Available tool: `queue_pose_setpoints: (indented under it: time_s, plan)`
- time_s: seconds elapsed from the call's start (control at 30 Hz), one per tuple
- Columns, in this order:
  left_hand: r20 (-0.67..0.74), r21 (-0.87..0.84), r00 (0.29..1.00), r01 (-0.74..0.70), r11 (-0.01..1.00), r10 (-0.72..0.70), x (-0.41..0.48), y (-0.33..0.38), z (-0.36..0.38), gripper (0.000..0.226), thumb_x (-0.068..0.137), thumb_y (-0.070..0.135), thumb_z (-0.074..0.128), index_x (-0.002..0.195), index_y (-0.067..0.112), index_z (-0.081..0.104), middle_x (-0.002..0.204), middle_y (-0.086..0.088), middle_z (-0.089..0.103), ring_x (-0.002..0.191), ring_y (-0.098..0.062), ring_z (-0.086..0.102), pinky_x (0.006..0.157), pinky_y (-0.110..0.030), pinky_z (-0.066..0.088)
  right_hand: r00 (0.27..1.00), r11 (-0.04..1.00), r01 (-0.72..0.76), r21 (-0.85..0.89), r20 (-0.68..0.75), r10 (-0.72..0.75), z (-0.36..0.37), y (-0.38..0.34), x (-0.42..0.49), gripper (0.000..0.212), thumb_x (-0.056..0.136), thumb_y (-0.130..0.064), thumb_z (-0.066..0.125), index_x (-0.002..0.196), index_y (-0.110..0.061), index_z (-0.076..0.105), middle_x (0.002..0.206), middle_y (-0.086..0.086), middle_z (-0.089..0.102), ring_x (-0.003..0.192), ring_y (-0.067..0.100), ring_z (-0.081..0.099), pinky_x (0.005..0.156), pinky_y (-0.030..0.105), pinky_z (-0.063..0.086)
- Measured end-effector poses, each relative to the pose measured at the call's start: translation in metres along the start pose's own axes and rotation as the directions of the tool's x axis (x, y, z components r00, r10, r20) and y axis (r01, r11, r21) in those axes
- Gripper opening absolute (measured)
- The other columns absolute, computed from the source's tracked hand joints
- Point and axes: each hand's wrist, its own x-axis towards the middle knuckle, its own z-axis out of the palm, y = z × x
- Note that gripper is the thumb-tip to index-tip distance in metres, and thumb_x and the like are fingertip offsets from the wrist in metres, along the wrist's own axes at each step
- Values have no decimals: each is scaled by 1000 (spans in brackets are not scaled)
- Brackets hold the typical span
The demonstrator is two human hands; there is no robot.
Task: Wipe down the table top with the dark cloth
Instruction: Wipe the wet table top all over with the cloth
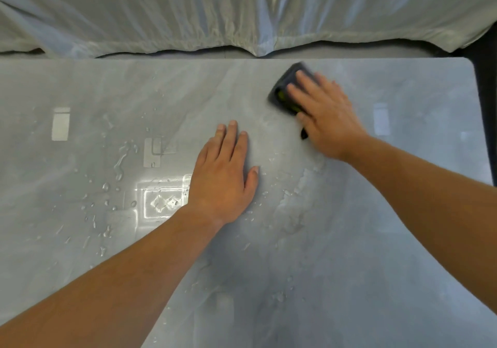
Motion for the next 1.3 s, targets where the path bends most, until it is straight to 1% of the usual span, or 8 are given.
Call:
queue_pose_setpoints:
  time_s: [0.13, 0.33, 0.53, 0.73, 0.97, 1.03, 1.2, 1.3]
  plan:
    - [3, -21, 1000, -17, 1000, 17, -2, -3, 4, 71, 101, 51, 24, 159, 13, 11, 168, -8, -1, 154, -24, -5, 124, -39, 2, 951, 954, -295, 60, -81, 299, 4, -15, -9, 56, 105, -32, 33, 158, -30, 18, 168, -2, 5, 154, 29, -1, 124, 48, 0]
    - [21, -149, 999, -31, 988, 35, -4, -7, -3, 72, 100, 49, 30, 159, 12, 7, 168, -9, -2, 154, -22, -7, 124, -34, -3, 988, 990, 130, -55, 90, -125, 16, -22, -65, 56, 102, -40, 24, 157, -32, 21, 167, -6, 9, 154, 27, 2, 124, 47, 2]
    - [11, -118, 998, -59, 991, 61, -28, -10, -3, 70, 99, 48, 30, 157, 11, 17, 167, -14, 6, 154, -28, 3, 124, -37, 5, 952, 953, -285, 106, -86, 295, 26, -52, -58, 56, 103, -28, 34, 157, -29, 23, 167, -3, 8, 154, 28, 0, 124, 47, -1]
    - [54, -77, 998, -16, 997, 20, -62, -9, 3, 69, 98, 51, 29, 154, 10, 27, 166, -16, 11, 153, -31, 9, 122, -43, 14, 998, 997, 66, -30, 19, -65, 47, -74, -120, 56, 100, -35, 32, 155, -27, 29, 166, -2, 17, 153, 32, 10, 123, 51, 8]
    - [102, -92, 994, -19, 996, 28, -75, -12, 11, 77, 97, 59, 21, 158, 13, 8, 167, -10, -10, 153, -24, -13, 124, -39, -2, 922, 926, -358, 121, -109, 371, 39, -76, -96, 56, 104, -29, 35, 158, -29, 21, 167, -6, 7, 154, 24, -3, 124, 41, -6]
    - [110, -103, 994, -17, 994, 29, -75, -13, 11, 78, 97, 59, 20, 159, 13, 5, 167, -10, -13, 153, -23, -16, 124, -40, -3, 933, 938, -335, 92, -105, 344, 48, -96, -113, 56, 104, -32, 33, 158, -28, 21, 167, -4, 6, 154, 27, -2, 124, 42, -5]
    - [115, -87, 993, -25, 996, 35, -76, -14, 12, 79, 98, 60, 18, 159, 13, 2, 166, -10, -16, 152, -23, -18, 123, -38, -7, 999, 998, 39, -50, 19, -38, 49, -71, -145, 56, 101, -36, 34, 155, -25, 31, 165, 0, 19, 153, 31, 13, 123, 51, 12]
    - [122, -112, 992, -29, 993, 42, -75, -14, 10, 75, 101, 57, 23, 159, 14, 4, 166, -9, -15, 152, -23, -18, 122, -36, -9, 985, 986, -169, 6, -40, 169, 38, -50, -123, 55, 102, -35, 34, 156, -30, 25, 166, -5, 13, 154, 27, 7, 124, 50, 9]
